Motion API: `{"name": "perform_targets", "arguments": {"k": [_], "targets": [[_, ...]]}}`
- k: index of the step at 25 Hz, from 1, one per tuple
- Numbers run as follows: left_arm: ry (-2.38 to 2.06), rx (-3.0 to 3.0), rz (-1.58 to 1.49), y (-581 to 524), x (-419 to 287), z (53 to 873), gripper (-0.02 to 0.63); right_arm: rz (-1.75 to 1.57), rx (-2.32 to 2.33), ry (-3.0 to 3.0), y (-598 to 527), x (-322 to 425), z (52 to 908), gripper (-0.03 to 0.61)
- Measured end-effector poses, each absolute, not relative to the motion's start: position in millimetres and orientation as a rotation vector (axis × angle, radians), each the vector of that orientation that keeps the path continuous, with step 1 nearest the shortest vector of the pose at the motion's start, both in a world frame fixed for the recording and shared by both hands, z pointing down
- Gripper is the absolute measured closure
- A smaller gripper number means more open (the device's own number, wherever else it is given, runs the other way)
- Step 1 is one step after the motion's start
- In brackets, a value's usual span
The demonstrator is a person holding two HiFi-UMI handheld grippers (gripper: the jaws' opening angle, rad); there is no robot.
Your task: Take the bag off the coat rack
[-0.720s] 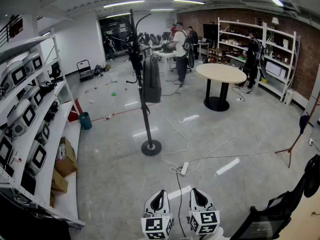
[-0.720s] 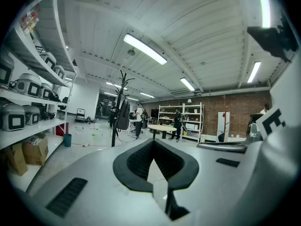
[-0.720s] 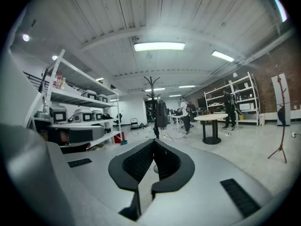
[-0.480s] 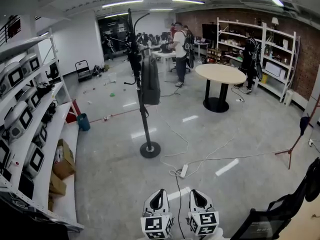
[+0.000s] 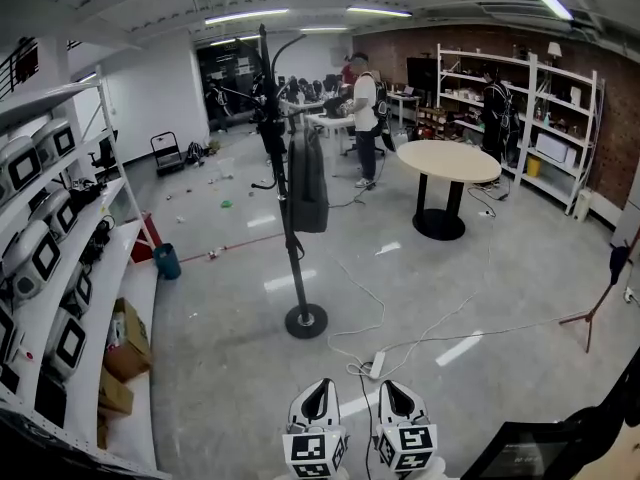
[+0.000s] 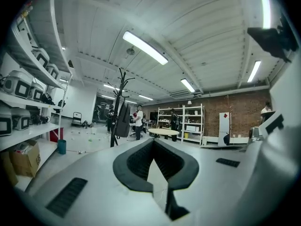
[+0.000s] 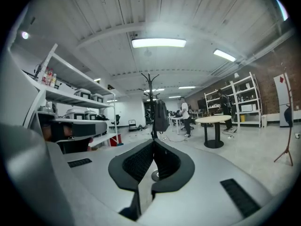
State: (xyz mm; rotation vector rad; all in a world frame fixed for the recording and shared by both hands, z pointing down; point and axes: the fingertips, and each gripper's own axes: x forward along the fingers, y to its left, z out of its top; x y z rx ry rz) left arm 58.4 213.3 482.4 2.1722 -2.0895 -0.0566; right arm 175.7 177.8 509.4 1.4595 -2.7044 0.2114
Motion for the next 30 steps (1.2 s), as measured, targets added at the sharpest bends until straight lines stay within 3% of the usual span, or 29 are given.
{"name": "perform_targets", "arguments": {"k": [30], "targets": [[-2.056,2.213,-0.012,97.2,-7.6,484.2,0.615,0.231,1.497,-2.694,57.5,98.8,512.6,0.568]]}}
